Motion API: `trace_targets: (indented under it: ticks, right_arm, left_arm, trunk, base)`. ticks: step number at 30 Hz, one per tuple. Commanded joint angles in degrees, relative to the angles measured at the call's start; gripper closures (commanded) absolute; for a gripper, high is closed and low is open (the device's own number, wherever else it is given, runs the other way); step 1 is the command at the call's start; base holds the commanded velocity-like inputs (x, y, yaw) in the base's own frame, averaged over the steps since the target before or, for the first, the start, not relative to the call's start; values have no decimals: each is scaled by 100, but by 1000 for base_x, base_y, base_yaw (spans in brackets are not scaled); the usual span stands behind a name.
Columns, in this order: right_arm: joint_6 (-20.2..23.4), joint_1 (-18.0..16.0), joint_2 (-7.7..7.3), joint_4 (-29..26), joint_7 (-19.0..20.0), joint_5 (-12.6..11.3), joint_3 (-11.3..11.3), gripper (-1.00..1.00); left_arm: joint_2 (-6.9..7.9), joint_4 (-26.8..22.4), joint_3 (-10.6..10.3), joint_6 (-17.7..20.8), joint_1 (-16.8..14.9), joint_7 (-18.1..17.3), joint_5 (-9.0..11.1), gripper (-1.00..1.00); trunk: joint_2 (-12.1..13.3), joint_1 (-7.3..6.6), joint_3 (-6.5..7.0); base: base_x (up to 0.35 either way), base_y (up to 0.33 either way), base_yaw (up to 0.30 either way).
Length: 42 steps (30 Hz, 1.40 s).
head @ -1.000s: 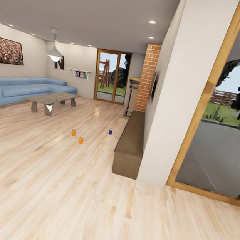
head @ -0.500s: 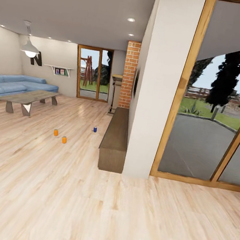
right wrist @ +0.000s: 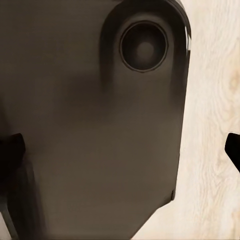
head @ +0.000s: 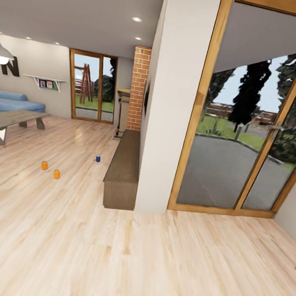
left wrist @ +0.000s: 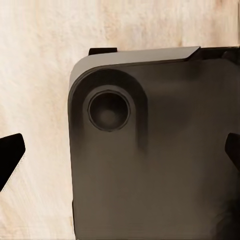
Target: Put the three can of soda from the living room inside the tash can in the kitchen.
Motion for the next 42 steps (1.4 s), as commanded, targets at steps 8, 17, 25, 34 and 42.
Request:
trace_targets:
  ticks: [8,17,25,34,42]
  right_arm:
    - [0,0,0,-1,6,0,0,-100]
    - [14,0,12,-7,6,0,0,-100]
    - [17,0,16,-7,7,4,7,-100]
    - [18,0,4,-1,68,9,6,-100]
    - [18,0,-25,1,326,53,22,-100]
  left_arm:
    - [0,0,0,-34,0,0,4,-100]
    - [0,4,23,-37,0,0,12,-100]
    - [0,14,39,4,0,19,19,-100]
    - [19,40,23,24,14,28,-3,-100]
    - [42,43,16,28,24,33,-17,-100]
  trunk:
    - [0,0,0]
    - [0,0,0]
    - [0,0,6]
    - [0,0,27]
    - [0,0,49]
  base:
    - [-1,0,-284]
    - [0,0,-284]
    - [0,0,-284]
    - [0,0,-284]
    - [0,0,-281]
